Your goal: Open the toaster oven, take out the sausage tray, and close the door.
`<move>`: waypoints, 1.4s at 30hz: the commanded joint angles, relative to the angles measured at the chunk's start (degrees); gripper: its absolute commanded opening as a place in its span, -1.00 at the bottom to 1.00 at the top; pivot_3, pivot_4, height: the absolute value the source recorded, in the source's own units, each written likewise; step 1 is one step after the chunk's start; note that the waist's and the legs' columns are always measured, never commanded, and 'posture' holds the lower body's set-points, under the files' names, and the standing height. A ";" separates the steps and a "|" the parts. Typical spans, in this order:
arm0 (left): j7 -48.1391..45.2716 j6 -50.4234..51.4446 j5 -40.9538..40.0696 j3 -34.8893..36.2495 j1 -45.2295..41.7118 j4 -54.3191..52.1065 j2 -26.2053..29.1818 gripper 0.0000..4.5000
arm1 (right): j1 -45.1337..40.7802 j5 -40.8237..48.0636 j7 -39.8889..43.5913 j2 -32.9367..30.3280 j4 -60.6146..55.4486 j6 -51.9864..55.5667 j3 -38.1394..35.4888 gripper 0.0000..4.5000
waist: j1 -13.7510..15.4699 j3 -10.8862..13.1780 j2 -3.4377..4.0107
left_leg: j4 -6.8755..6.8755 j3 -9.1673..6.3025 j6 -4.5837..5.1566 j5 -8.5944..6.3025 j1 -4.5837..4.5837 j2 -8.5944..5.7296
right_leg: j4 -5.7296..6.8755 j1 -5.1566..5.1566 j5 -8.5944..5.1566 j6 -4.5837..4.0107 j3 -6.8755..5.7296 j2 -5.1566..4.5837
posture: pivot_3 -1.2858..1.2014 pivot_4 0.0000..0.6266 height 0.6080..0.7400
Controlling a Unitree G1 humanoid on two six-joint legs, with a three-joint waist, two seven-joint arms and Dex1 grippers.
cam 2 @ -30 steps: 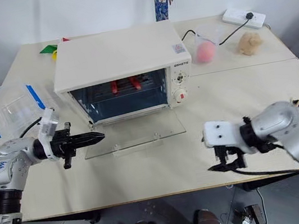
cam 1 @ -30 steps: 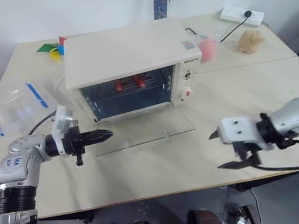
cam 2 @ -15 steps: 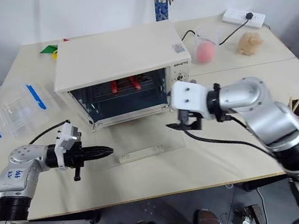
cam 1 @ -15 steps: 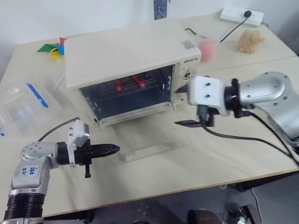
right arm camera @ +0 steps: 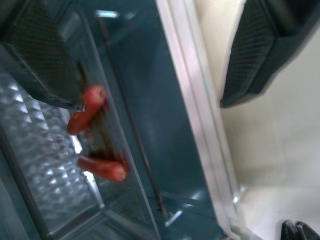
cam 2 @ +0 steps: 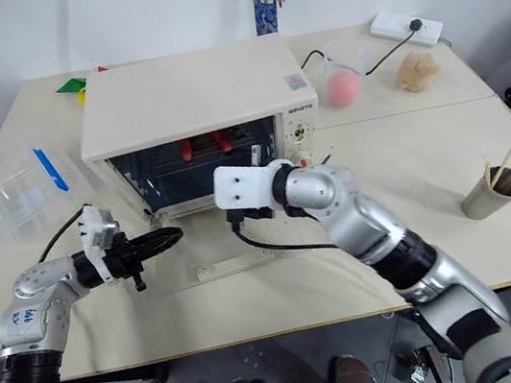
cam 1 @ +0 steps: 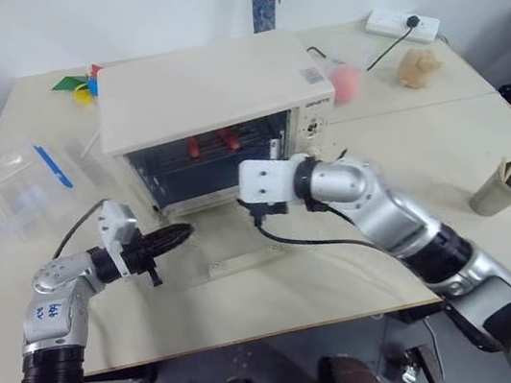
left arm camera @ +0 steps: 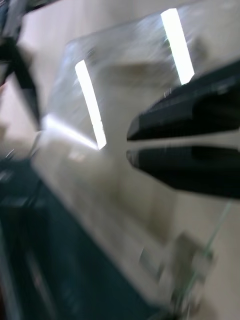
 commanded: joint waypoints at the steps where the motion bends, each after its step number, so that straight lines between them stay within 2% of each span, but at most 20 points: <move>1: 1.80 1.22 -6.89 5.57 3.03 -7.30 -1.90 -0.31 | -2.84 -4.87 -4.60 3.56 4.25 -1.01 0.65 1.00 | -0.20 0.00 0.00 | -0.02 -0.01 0.00 0.00 0.00 0.00 | 0.00 -0.01 0.00 0.00 0.00 0.00 | 0.03 -0.52 1.00; 5: 4.15 4.19 -15.78 11.10 8.31 -16.00 -5.15 0.24 | -5.89 -9.52 -8.42 7.07 12.08 -2.81 2.43 1.00 | -0.69 0.00 0.00 | -0.02 -0.04 -0.01 -0.01 -0.03 0.01 | -0.01 -0.01 0.00 0.00 0.00 0.00 | 0.03 -0.52 1.00; 10: 8.17 6.94 -19.17 13.91 15.42 -24.20 -5.38 0.94 | -7.93 -12.76 -10.53 9.28 18.07 -6.75 3.68 1.00 | -1.33 0.00 0.00 | -0.03 -0.11 -0.02 0.00 -0.02 0.01 | 0.01 0.00 0.00 0.00 0.00 0.00 | 0.03 -0.52 1.00; 11: 9.15 7.26 -19.87 14.56 16.43 -25.37 -5.54 0.98 | -8.31 -13.61 -11.11 9.58 19.38 -7.70 3.97 1.00 | -1.42 0.00 0.00 | -0.03 -0.10 -0.02 0.00 -0.01 0.01 | 0.01 0.00 0.00 0.00 0.02 0.00 | 0.03 -0.52 1.00; 20: 12.61 6.97 -21.39 15.29 18.63 -28.20 -5.37 0.98 | -11.13 -17.20 -13.59 12.15 27.97 -13.24 4.61 1.00 | -1.40 0.00 0.00 | -0.03 -0.09 -0.02 0.00 -0.01 0.02 | 0.00 0.01 0.00 0.00 0.03 0.00 | 0.03 -0.52 1.00; 23: 12.87 6.85 -21.67 15.23 18.65 -28.41 -5.34 1.00 | -11.37 -17.92 -14.10 12.69 29.01 -14.23 4.30 0.73 | -1.41 0.00 0.00 | -0.03 -0.08 -0.03 0.00 -0.01 0.02 | -0.01 0.01 0.00 0.00 0.04 0.00 | 0.03 -0.52 1.00; 29: 13.03 6.25 -21.37 14.94 17.43 -27.78 -5.13 1.00 | -10.58 -18.75 -13.84 13.17 27.96 -14.84 3.95 -0.19 | -1.43 0.00 0.01 | -0.04 -0.08 -0.03 0.00 -0.01 0.02 | -0.01 0.01 0.00 0.00 0.04 0.00 | 0.03 -0.52 1.00; 34: 17.39 7.71 -21.14 14.13 12.74 -26.44 -5.37 1.00 | -9.80 -19.21 -13.32 13.29 26.00 -14.67 3.61 -0.94 | -1.39 0.00 0.01 | -0.04 -0.08 -0.03 0.00 -0.01 0.02 | -0.01 0.01 0.00 0.00 0.04 0.00 | 0.03 -0.52 1.00; 35: 17.87 7.81 -21.18 13.85 11.85 -26.30 -5.53 1.00 | -9.58 -19.25 -13.23 13.23 25.59 -14.64 3.60 -0.99 | -1.40 0.00 0.01 | -0.04 -0.08 -0.03 0.00 0.00 0.02 | 0.00 0.01 0.00 0.00 0.05 0.00 | 0.03 -0.52 1.00; 42: 19.70 7.90 -21.09 13.20 8.54 -25.13 -5.84 1.00 | -8.74 -19.53 -12.72 13.10 23.61 -14.52 3.73 -0.99 | -1.54 0.00 0.01 | -0.10 -0.09 -0.04 -0.01 0.00 0.01 | -0.02 0.01 0.00 0.00 0.02 0.00 | 0.03 -0.52 1.00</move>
